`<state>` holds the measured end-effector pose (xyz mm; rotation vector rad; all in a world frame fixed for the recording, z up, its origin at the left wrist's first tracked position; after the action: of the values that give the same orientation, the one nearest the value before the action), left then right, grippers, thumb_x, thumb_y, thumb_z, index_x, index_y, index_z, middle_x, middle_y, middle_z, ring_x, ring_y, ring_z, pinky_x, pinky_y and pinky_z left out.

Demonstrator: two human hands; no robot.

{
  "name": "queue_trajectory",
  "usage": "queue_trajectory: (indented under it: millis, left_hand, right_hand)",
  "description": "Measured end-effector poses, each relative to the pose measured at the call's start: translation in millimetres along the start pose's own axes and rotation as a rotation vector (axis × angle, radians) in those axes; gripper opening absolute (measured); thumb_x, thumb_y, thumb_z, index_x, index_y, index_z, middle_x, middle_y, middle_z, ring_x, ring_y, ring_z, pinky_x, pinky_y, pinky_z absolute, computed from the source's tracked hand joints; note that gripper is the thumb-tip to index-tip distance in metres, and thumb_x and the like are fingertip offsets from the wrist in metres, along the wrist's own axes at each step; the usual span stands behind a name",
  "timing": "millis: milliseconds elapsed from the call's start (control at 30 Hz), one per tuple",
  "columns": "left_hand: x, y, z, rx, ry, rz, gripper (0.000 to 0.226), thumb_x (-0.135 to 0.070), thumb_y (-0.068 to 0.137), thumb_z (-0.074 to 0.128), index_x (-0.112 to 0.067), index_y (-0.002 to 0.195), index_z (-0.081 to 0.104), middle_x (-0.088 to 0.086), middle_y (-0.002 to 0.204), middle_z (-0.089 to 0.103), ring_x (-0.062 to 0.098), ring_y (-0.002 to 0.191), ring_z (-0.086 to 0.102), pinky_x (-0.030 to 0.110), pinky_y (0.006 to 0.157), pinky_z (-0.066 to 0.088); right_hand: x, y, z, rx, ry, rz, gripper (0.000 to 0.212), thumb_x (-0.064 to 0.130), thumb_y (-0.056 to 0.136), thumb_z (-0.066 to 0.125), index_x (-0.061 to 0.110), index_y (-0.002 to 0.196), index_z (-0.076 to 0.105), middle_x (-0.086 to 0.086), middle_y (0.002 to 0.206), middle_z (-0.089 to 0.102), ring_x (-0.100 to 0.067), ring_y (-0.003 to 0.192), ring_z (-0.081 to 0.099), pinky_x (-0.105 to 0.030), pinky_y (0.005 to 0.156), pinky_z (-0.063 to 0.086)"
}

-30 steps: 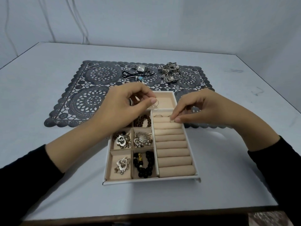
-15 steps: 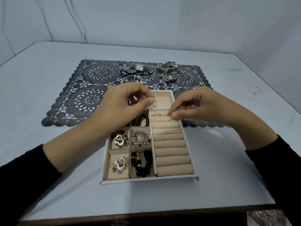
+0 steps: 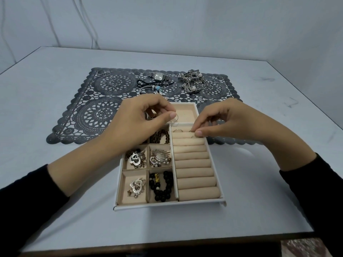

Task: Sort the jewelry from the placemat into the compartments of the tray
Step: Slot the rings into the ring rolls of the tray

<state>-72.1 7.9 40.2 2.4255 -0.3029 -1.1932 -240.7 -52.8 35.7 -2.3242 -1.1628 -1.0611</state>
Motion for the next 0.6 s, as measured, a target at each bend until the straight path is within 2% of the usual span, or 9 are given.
queue_trajectory:
  millis: [167, 300, 367, 467, 533, 600]
  left_hand:
    - [-2, 0, 0, -0.002, 0.008, 0.011, 0.004, -0.021, 0.085, 0.074, -0.019, 0.089, 0.073, -0.012, 0.078, 0.069, 0.0, 0.073, 0.062, 0.007, 0.068, 0.042]
    - [-3, 0, 0, 0.001, 0.033, 0.03, 0.004, -0.021, 0.085, 0.074, -0.019, 0.088, 0.073, -0.013, 0.078, 0.068, -0.001, 0.074, 0.062, 0.007, 0.068, 0.041]
    - [-3, 0, 0, 0.004, 0.042, 0.035, 0.005, -0.022, 0.084, 0.075, -0.02, 0.088, 0.073, -0.012, 0.078, 0.069, -0.001, 0.075, 0.062, 0.007, 0.068, 0.041]
    - [-2, 0, 0, 0.01, 0.048, 0.034, 0.006, -0.024, 0.084, 0.075, -0.021, 0.089, 0.073, -0.011, 0.08, 0.07, 0.001, 0.076, 0.063, 0.008, 0.069, 0.042]
    - [-3, 0, 1, 0.019, 0.058, 0.033, 0.007, -0.026, 0.084, 0.075, -0.022, 0.089, 0.073, -0.012, 0.081, 0.07, 0.001, 0.077, 0.064, 0.011, 0.07, 0.044]
    - [-4, 0, 2, 0.027, 0.059, 0.04, 0.006, -0.026, 0.084, 0.075, -0.022, 0.089, 0.073, -0.013, 0.081, 0.07, 0.0, 0.077, 0.064, 0.011, 0.07, 0.045]
  right_hand:
    - [-1, 2, 0, -0.012, -0.021, 0.006, 0.014, 0.02, 0.074, 0.079, 0.018, 0.088, 0.076, -0.002, 0.08, 0.072, -0.02, 0.08, 0.068, -0.043, 0.081, 0.055]
    - [-3, 4, 2, -0.018, -0.026, 0.013, 0.015, 0.017, 0.073, 0.081, 0.015, 0.087, 0.076, -0.003, 0.078, 0.072, -0.019, 0.077, 0.068, -0.038, 0.08, 0.056]
    - [-4, 4, 2, -0.015, -0.013, 0.019, 0.014, 0.017, 0.073, 0.081, 0.015, 0.086, 0.076, -0.001, 0.076, 0.072, -0.016, 0.074, 0.067, -0.032, 0.075, 0.056]
    - [-5, 0, 0, -0.029, 0.068, 0.049, 0.011, 0.016, 0.076, 0.078, 0.013, 0.087, 0.076, 0.003, 0.07, 0.07, -0.004, 0.063, 0.058, -0.017, 0.061, 0.046]
    - [-6, -3, -6, -0.098, 0.17, 0.063, 0.012, 0.016, 0.08, 0.075, 0.011, 0.091, 0.075, -0.001, 0.073, 0.07, -0.005, 0.064, 0.058, -0.013, 0.06, 0.044]
    - [-12, -4, -17, -0.23, 0.226, 0.062, 0.014, 0.017, 0.085, 0.07, 0.011, 0.098, 0.073, -0.009, 0.085, 0.071, -0.016, 0.071, 0.062, -0.019, 0.065, 0.051]
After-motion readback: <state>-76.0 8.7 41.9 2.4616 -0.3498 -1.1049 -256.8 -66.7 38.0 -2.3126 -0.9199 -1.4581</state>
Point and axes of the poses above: each hand's wrist, its own y-axis towards the middle knuckle, its own z-axis out of the palm, x = y × z, the point moved 7 cm from there along y, towards the middle knuckle
